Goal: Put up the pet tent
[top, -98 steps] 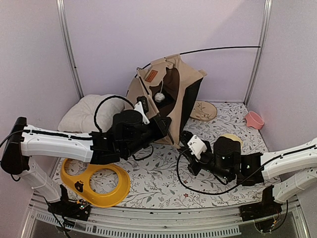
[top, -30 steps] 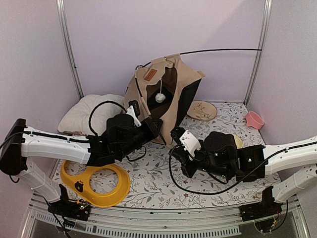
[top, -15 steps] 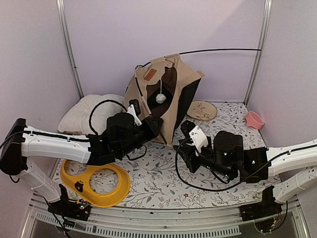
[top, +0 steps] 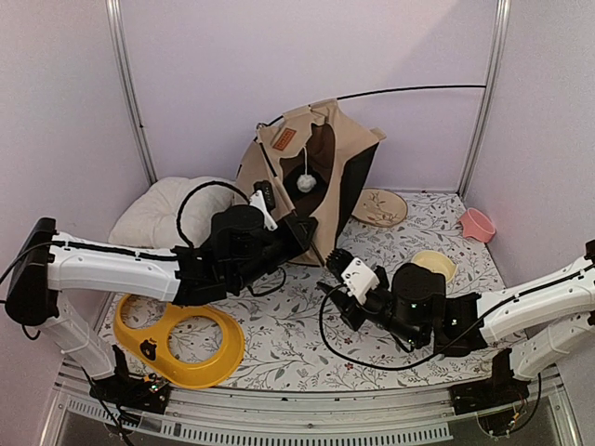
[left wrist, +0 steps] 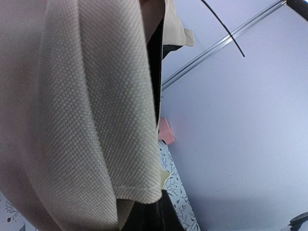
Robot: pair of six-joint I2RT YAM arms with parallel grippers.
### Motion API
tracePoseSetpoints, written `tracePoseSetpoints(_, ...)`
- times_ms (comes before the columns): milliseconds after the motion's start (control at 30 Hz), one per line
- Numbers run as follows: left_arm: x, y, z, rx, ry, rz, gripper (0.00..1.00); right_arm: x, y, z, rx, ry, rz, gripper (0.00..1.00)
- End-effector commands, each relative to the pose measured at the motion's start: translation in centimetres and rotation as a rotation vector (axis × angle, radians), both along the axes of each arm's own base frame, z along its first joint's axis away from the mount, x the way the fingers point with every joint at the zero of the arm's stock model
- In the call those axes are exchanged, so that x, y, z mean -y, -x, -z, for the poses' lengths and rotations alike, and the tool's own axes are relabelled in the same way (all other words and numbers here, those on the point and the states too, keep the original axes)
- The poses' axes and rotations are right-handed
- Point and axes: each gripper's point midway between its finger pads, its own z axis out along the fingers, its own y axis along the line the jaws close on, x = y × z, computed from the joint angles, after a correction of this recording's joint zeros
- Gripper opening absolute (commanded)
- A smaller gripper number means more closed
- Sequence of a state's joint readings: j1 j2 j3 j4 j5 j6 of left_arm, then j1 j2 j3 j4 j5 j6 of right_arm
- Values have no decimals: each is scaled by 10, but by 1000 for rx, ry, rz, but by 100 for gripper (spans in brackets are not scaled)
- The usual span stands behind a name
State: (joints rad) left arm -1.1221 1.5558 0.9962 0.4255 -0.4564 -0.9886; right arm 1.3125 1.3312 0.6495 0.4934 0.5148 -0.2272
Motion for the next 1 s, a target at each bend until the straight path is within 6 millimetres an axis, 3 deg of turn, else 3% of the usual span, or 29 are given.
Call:
tracePoseSetpoints(0, 9, 2, -5, 20, -13, 17, 0, 7, -10, -16, 75, -50, 69, 37)
tracePoseSetpoints(567, 15, 2, -5, 24, -17, 37, 0, 8, -19, -5, 91, -9, 130, 33)
tracePoseSetpoints(767, 16, 2, -4, 21, -18, 41, 0, 7, -20, -4, 90, -6, 136, 12)
tracePoseSetpoints(967, 15, 2, -5, 24, -20, 39, 0, 9, -21, -6, 86, -7, 140, 2)
